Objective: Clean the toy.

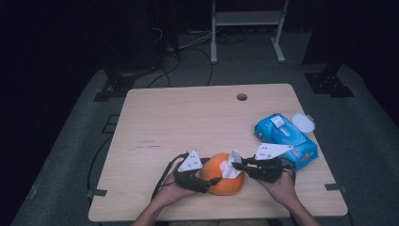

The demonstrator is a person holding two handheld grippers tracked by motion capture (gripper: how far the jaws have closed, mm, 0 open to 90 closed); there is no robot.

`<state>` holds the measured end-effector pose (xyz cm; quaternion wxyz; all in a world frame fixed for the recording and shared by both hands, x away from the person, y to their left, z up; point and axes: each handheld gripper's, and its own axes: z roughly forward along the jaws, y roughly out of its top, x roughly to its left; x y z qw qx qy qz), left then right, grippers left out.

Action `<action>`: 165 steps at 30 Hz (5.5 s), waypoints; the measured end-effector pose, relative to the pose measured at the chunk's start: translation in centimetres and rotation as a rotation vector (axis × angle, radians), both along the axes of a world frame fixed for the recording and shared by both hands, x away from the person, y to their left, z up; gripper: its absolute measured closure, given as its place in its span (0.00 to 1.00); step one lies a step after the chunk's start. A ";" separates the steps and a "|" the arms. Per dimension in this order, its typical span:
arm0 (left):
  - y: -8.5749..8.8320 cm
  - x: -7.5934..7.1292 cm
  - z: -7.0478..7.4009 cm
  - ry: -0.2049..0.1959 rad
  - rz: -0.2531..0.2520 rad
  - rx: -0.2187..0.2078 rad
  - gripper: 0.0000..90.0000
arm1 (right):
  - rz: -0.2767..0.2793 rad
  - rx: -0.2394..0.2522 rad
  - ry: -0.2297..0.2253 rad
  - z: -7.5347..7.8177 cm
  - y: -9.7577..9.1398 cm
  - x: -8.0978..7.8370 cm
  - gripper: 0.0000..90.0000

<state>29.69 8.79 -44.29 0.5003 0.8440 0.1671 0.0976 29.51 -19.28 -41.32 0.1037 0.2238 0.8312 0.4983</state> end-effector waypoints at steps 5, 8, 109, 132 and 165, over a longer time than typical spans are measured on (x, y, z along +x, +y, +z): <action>0.1 0.6 0.4 0.070 -0.015 -0.040 0.12 | 0.005 0.002 0.025 -0.6 -0.7 -0.2 0.88; 0.4 1.2 0.4 0.131 -0.010 -0.079 0.11 | 0.016 0.003 0.020 -0.6 -0.7 -0.4 0.88; 0.4 0.4 0.3 0.045 -0.020 -0.021 0.30 | -0.028 0.019 0.121 -1.6 -1.9 0.6 0.89; -2.1 -1.1 1.2 -0.039 -0.023 0.031 0.27 | 0.049 0.029 0.004 0.6 0.4 -0.9 0.89; -1.5 0.1 0.7 0.104 -0.013 -0.054 0.19 | 0.098 -0.031 0.002 0.2 -0.2 -1.5 0.89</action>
